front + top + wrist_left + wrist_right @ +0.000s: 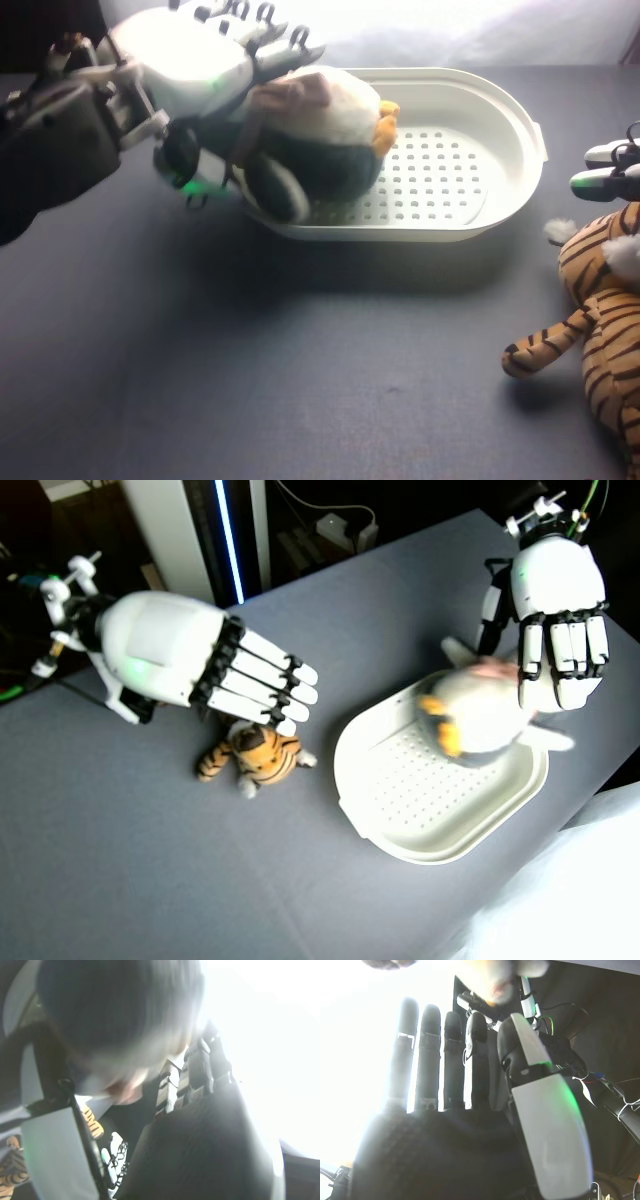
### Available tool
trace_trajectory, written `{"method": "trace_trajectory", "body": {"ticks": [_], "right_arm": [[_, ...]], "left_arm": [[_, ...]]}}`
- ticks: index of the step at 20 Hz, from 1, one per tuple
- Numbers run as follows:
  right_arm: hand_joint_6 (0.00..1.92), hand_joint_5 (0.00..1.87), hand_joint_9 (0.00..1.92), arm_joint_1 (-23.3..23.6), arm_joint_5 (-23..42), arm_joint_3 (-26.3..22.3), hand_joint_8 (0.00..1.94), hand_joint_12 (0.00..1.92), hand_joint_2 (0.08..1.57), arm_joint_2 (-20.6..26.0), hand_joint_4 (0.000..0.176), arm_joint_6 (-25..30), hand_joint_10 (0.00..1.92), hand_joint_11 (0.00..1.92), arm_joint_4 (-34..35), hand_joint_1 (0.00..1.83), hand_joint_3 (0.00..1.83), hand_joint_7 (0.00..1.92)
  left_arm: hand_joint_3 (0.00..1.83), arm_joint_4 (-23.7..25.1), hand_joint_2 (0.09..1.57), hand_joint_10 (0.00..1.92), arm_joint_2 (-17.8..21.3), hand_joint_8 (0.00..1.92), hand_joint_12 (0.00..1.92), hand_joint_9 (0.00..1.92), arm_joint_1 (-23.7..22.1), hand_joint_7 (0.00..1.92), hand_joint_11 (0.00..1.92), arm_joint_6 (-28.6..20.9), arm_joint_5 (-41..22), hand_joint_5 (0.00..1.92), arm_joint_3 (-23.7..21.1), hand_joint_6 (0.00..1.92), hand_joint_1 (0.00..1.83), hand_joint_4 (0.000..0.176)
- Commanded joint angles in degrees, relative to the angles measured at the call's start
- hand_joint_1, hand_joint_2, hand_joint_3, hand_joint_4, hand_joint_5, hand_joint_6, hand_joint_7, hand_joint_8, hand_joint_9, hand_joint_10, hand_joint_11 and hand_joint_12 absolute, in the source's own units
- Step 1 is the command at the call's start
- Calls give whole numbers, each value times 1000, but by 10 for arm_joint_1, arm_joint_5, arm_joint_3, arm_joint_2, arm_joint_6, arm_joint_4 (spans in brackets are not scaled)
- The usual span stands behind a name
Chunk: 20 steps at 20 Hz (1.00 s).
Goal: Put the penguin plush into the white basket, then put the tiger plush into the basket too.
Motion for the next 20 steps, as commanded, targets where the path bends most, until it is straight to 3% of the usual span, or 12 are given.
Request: {"method": "trace_trajectory", "body": {"ticks": [1,3,4,5,6,7,8,9,10,14,17,20], "right_arm": [[0,598,493,3,83,-4,0,627,1323,3,2,4,0,306,11,958,0,472],[1,589,485,0,89,-12,1,640,1280,10,0,6,0,306,-1,1038,0,450],[0,540,468,-5,89,-17,0,615,1237,16,1,8,0,317,-11,1100,0,428],[0,489,458,-14,89,-25,0,597,1199,24,67,9,0,300,-18,1145,0,406],[0,468,471,-22,96,-31,0,604,1143,29,113,9,2,310,-21,1167,0,395],[0,451,471,-32,105,-37,0,608,1115,35,130,9,2,317,-22,1164,0,379],[0,415,462,-45,112,-42,0,643,1083,40,134,9,1,298,-24,1128,0,331],[0,385,440,-51,113,-45,0,703,1070,45,140,9,0,259,-26,1114,0,285],[0,309,403,-60,112,-49,0,754,1052,51,169,10,0,215,-30,1048,0,235],[9,269,334,-96,91,-52,12,818,996,60,176,24,7,131,-30,895,0,206],[0,272,307,-99,53,-46,1,756,940,50,176,25,0,105,-30,998,0,192],[0,234,290,-99,13,-42,0,679,935,41,176,25,0,153,-45,939,6,157]], "left_arm": [[0,11,885,0,4,0,649,7,-5,0,0,2,-79,0,-6,0,959,176],[0,16,880,0,21,0,624,0,13,0,0,-6,-108,0,-30,0,858,176],[1,28,874,0,35,0,368,0,25,0,0,-22,-130,0,-47,0,811,176],[0,45,865,0,49,0,128,0,39,0,0,-47,-154,0,-64,0,805,176],[0,62,843,0,61,0,94,0,54,0,17,-78,-184,0,-80,0,852,176],[0,82,841,0,75,0,88,0,73,0,19,-117,-215,0,-95,0,867,176],[0,104,827,0,91,0,79,0,97,0,3,-164,-253,0,-114,0,788,176],[0,111,803,0,98,0,20,0,109,0,0,-180,-274,0,-125,0,745,176],[0,119,786,0,109,0,3,0,124,0,0,-189,-299,0,-140,0,747,176],[0,150,733,0,133,0,0,0,143,0,0,-193,-355,0,-181,0,785,176],[0,158,731,0,139,0,0,0,154,0,0,-194,-378,0,-195,0,748,176],[0,158,697,0,139,0,0,0,156,0,0,-196,-381,0,-196,0,764,176]]}}
